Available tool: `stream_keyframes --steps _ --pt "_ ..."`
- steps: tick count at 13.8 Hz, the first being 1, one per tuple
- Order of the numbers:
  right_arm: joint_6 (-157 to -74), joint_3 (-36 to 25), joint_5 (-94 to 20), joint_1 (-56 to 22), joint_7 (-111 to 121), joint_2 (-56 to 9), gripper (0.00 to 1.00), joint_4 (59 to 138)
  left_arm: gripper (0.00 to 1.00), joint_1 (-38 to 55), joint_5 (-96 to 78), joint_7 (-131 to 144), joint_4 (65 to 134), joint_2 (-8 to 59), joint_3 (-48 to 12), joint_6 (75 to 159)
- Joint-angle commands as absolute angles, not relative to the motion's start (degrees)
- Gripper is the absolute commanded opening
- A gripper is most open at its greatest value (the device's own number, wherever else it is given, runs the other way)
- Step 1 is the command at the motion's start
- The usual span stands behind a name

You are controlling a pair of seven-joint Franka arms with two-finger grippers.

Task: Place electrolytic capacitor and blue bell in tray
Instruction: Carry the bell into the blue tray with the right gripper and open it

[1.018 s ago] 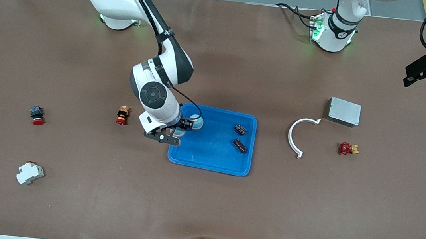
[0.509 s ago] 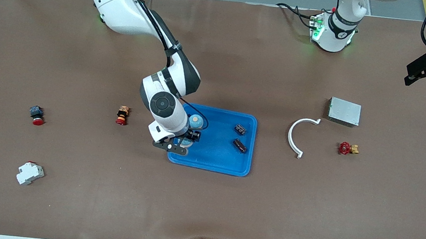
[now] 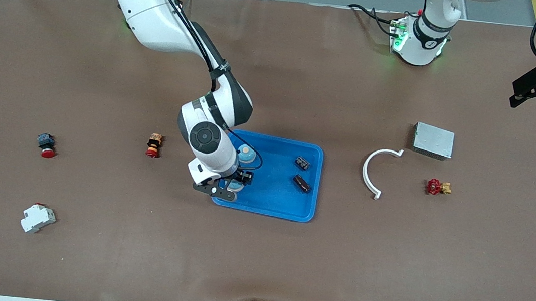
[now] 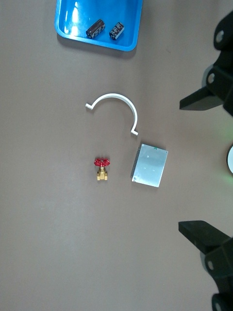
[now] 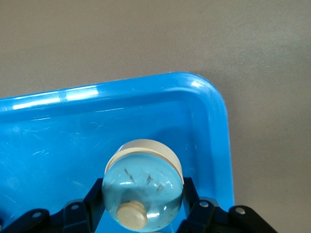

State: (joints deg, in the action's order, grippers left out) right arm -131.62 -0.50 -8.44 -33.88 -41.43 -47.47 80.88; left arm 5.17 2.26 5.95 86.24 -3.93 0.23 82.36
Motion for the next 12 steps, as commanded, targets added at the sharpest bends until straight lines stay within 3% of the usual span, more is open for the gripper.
stream_keyframes --steps 1,6,8,9,11,12 --pt "-131.92 -0.53 -11.5 -34.01 -41.57 -49.48 0.06 78.93 1.0 4.75 1.5 5.45 86.13 -4.39 0.09 82.26" --pt "-132.89 -0.09 -11.78 -34.28 -41.48 -50.36 0.06 78.93 1.0 4.57 1.76 5.54 85.25 -4.04 0.26 82.18" --pt "-132.8 -0.09 -11.86 -34.28 -41.57 -50.36 0.13 78.93 1.0 4.57 1.67 5.36 85.08 -4.04 0.35 82.27" --pt "-132.72 -0.09 -11.78 -34.28 -41.4 -50.27 0.28 78.93 1.0 4.66 1.67 5.36 84.99 -4.04 0.26 82.27" --pt "-132.37 -0.09 -11.78 -34.02 -41.4 -50.1 0.82 78.93 1.0 4.66 1.5 5.45 84.99 -4.04 0.26 82.27" --pt "-132.19 -0.09 -11.78 -33.84 -41.4 -49.75 1.0 78.93 1.0 4.66 1.58 5.62 85.08 -4.04 0.26 82.18"
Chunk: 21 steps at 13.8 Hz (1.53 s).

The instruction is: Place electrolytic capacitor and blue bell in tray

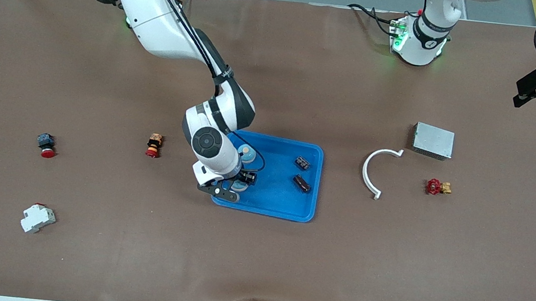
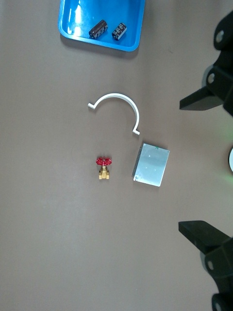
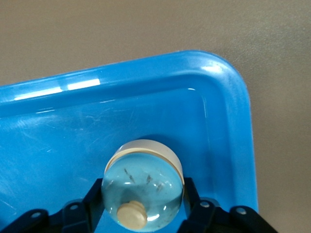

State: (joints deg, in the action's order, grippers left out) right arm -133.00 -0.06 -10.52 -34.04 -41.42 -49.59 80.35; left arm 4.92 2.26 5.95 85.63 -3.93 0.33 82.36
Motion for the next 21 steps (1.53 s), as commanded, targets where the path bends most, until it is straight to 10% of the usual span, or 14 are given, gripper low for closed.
stream_keyframes --steps 1,12,21 --pt "-132.01 -0.09 -11.78 -33.75 -41.31 -49.22 1.0 78.93 1.0 4.66 1.67 5.8 85.08 -4.04 0.35 82.18" --pt "-104.43 -0.18 -11.6 -33.66 -41.4 -30.61 1.0 81.99 1.0 4.39 1.5 6.33 85.69 -5.1 0.53 81.12" --pt "-98.81 -0.09 -11.16 -29.01 -33.14 -9.07 1.0 99.67 1.0 3.96 1.41 6.24 85.26 -4.83 0.62 81.12"
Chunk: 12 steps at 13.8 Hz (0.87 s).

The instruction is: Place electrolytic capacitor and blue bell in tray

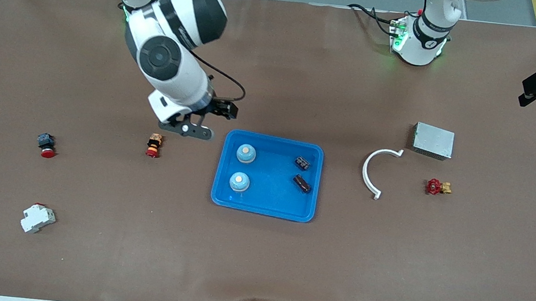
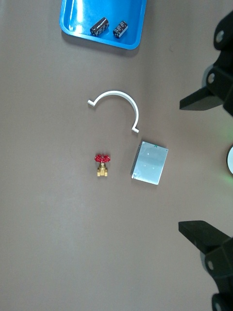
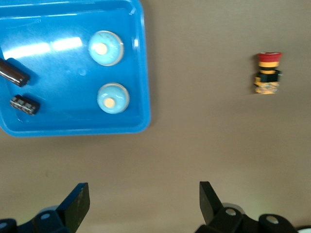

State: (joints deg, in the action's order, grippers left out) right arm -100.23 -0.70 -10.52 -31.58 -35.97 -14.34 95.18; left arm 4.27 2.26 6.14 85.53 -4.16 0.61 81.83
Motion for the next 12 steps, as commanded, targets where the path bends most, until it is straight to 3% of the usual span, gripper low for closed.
stream_keyframes --steps 1,7,12 --pt "-97.22 -0.09 -11.16 -27.79 -32.18 -7.92 1.0 99.67 1.0 3.96 1.32 6.24 85.25 -4.92 0.62 81.12" --pt "-89.84 10.97 -7.14 -10.21 -25.23 -3.43 1.0 99.32 1.0 3.87 1.05 6.24 85.34 -5.62 0.79 78.49" --pt "-88.51 11.78 -6.06 -3.7 -16.54 -1.76 1.0 99.23 1.0 2.64 1.06 5.71 85.61 -5.8 0.88 77.87"
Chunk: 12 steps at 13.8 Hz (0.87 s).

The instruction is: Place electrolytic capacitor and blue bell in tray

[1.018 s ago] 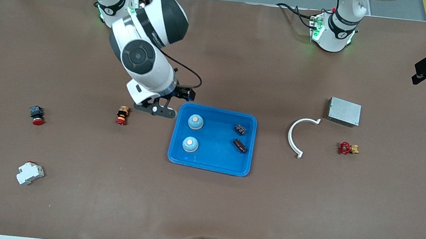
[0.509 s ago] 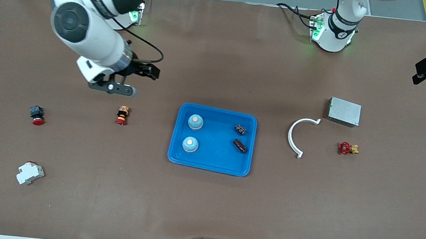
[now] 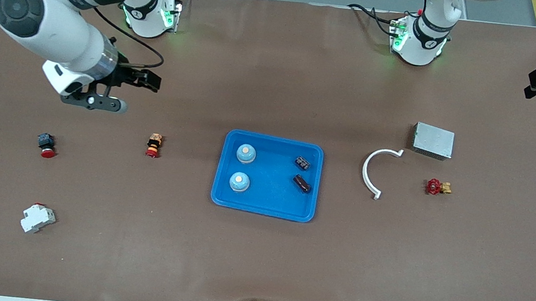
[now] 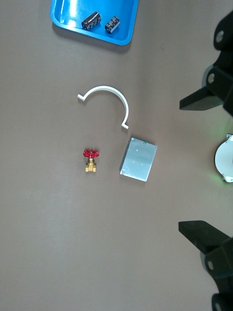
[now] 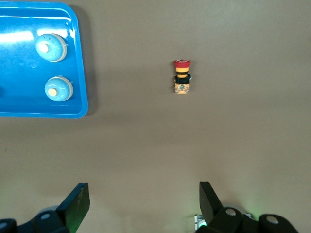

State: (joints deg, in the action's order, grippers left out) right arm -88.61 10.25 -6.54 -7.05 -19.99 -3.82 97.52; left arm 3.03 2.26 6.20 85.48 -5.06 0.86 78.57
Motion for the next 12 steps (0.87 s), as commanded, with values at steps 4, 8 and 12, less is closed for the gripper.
stream_keyframes --steps 4,8,12 --pt "-87.54 10.9 -5.8 -2.46 -15.56 -1.49 1.0 98.62 1.0 1.67 0.97 5.36 87.18 -5.89 0.62 78.83" --pt "-87.02 10.81 -5.01 -0.45 -11.53 -1.41 1.0 98.09 1.0 2.02 1.05 5.36 88.07 -5.54 -0.7 80.07" --pt "-86.84 10.72 -5.01 2.11 -7.21 -0.79 1.0 97.3 1.0 2.2 0.97 5.19 86.32 -5.01 -2.1 80.07"
